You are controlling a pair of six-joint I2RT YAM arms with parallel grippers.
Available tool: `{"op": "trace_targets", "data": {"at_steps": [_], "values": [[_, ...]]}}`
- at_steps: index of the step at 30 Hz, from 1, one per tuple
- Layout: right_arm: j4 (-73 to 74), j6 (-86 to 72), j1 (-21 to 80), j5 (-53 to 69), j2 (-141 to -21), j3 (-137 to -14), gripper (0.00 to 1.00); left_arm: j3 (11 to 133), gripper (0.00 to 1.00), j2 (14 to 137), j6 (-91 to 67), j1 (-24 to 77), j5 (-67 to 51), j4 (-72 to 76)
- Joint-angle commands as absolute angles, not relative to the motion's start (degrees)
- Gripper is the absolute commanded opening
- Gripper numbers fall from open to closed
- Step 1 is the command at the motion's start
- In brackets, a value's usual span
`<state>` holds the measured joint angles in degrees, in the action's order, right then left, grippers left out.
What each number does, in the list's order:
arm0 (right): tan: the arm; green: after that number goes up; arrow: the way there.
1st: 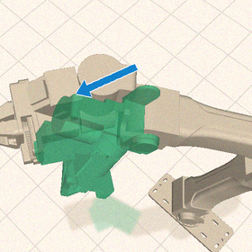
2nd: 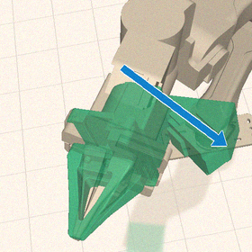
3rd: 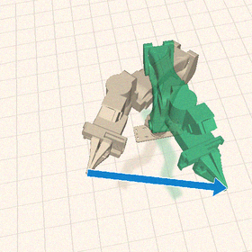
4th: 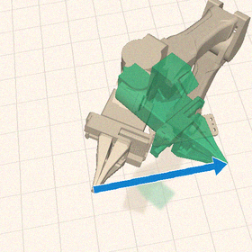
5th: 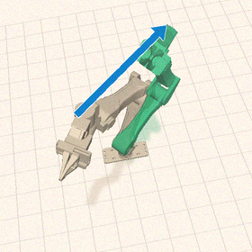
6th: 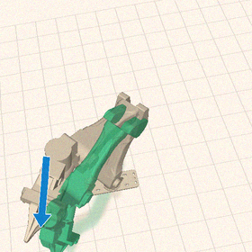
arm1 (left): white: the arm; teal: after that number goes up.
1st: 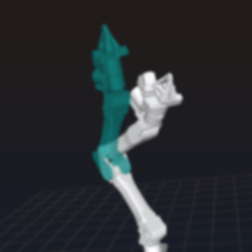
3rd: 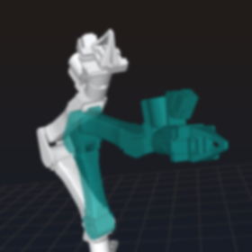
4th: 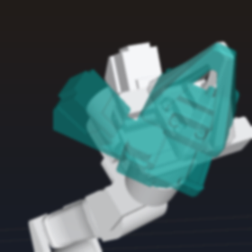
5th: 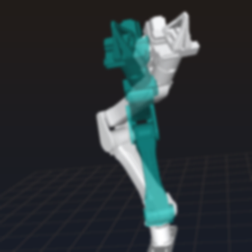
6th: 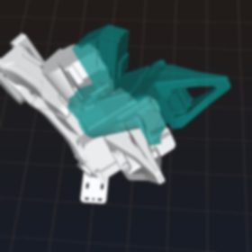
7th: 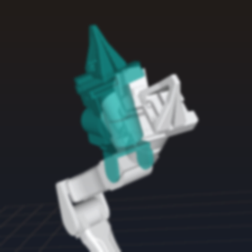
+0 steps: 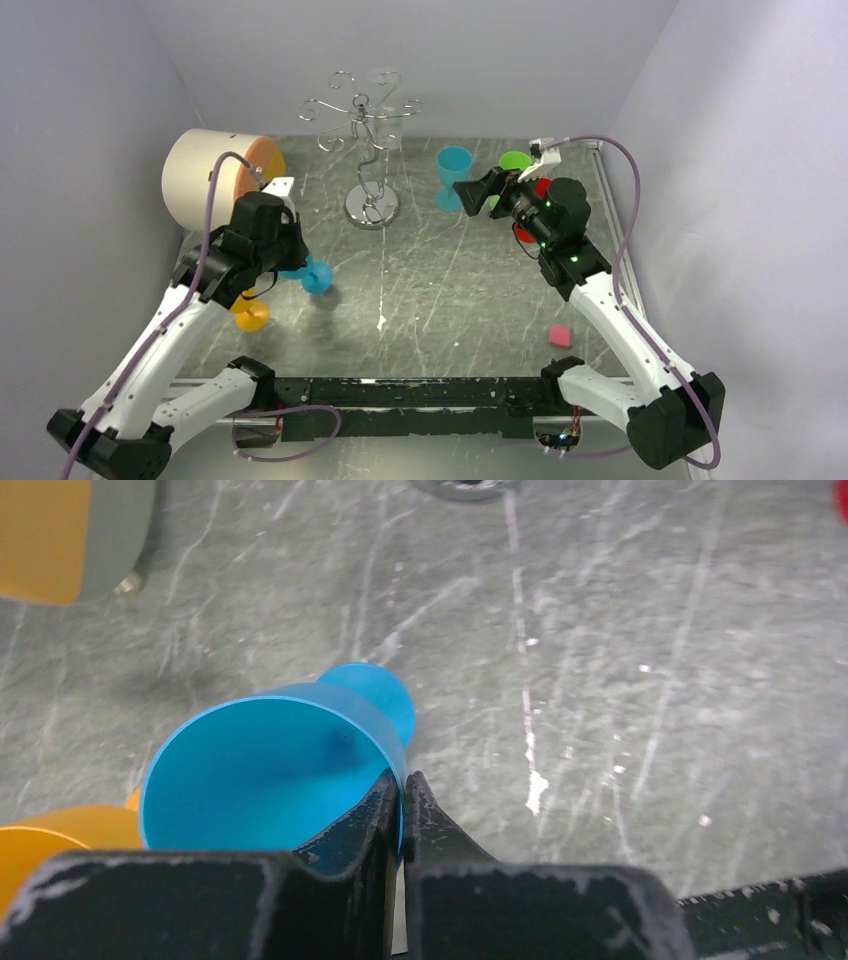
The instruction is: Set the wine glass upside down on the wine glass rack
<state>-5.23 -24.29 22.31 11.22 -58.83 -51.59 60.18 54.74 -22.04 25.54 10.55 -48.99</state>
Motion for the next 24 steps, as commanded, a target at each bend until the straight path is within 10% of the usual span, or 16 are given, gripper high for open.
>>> {"op": "trace_targets", "data": {"at_steps": [1, 12, 24], "values": [[-10.87, -17.53, 22.32, 9.01, -59.09, -51.48, 0.96, 62.45, 0.07, 49.89, -19.11, 25.22, -0.39, -44.78], [-28.48, -0.36, 24.7, 27.77, -60.29, -43.86, 0.94, 63.72, 0.07, 42.79, -19.82, 25.22, -14.82, -39.82], [-28.51, 44.78, 52.56, 19.32, -65.88, -36.13, 0.86, 72.87, 0.07, 44.03, -16.69, 25.22, -16.81, -48.85]]}}
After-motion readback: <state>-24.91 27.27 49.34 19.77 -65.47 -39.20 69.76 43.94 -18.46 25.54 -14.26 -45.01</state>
